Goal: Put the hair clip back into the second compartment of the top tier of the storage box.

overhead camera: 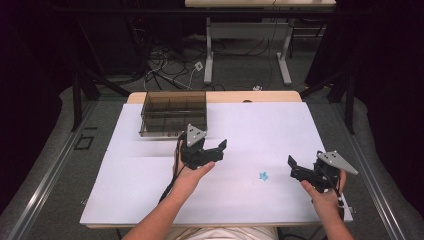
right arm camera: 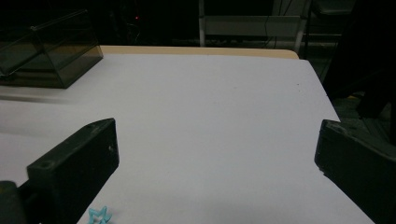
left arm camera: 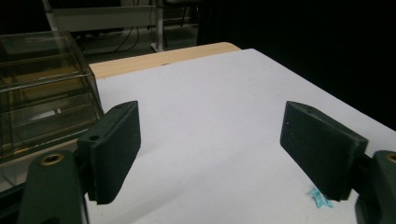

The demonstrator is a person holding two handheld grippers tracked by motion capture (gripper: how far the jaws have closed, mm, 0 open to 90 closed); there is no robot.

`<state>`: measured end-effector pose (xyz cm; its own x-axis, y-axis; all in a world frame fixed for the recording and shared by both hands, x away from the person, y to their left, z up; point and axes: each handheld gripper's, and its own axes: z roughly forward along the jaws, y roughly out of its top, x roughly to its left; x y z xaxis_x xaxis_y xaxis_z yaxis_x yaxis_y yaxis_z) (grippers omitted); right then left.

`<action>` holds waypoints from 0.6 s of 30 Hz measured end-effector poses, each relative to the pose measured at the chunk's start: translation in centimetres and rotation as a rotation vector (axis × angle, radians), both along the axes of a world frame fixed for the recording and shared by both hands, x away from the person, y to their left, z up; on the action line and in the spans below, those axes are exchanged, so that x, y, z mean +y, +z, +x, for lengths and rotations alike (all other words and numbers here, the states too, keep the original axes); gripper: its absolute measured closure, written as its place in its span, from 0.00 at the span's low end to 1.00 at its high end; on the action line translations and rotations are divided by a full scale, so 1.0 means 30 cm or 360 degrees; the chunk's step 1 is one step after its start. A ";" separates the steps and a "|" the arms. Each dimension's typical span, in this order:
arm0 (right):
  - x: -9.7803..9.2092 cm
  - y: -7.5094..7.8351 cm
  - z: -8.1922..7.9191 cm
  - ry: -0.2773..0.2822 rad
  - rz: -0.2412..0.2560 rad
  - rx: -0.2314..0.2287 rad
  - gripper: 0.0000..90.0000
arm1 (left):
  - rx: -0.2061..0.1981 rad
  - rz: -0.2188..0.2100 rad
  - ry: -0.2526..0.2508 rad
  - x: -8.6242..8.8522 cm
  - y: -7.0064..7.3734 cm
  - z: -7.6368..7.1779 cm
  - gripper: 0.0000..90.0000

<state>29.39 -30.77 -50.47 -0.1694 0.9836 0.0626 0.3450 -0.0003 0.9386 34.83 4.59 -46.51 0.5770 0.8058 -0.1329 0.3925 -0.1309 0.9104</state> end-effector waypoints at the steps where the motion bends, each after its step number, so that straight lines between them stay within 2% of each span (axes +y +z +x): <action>1: -0.001 0.000 0.000 -0.0001 -0.0015 0.0001 0.00 | -0.0004 0.0002 0.0004 -0.007 -0.003 -0.001 0.25; 3: 0.000 -0.001 -0.002 -0.0001 -0.0014 0.0003 0.00 | -0.0013 0.0025 0.0000 -0.017 -0.008 -0.001 0.27; 8: 0.003 -0.005 -0.001 -0.0006 -0.0008 -0.0006 0.00 | 0.0012 -0.0006 -0.0024 -0.049 -0.026 0.001 0.30; 10: 0.005 -0.006 -0.001 -0.0004 -0.0005 -0.0011 0.00 | 0.0017 0.0005 -0.0045 -0.062 -0.031 0.002 0.31; 12: 0.004 -0.005 -0.006 0.0013 -0.0009 0.0010 0.00 | 0.0011 -0.0007 -0.0055 -0.078 -0.037 0.003 0.32; 18: 0.003 -0.008 -0.009 0.0006 -0.0013 0.0011 0.00 | 0.0004 0.0028 -0.0111 -0.111 -0.045 0.005 0.36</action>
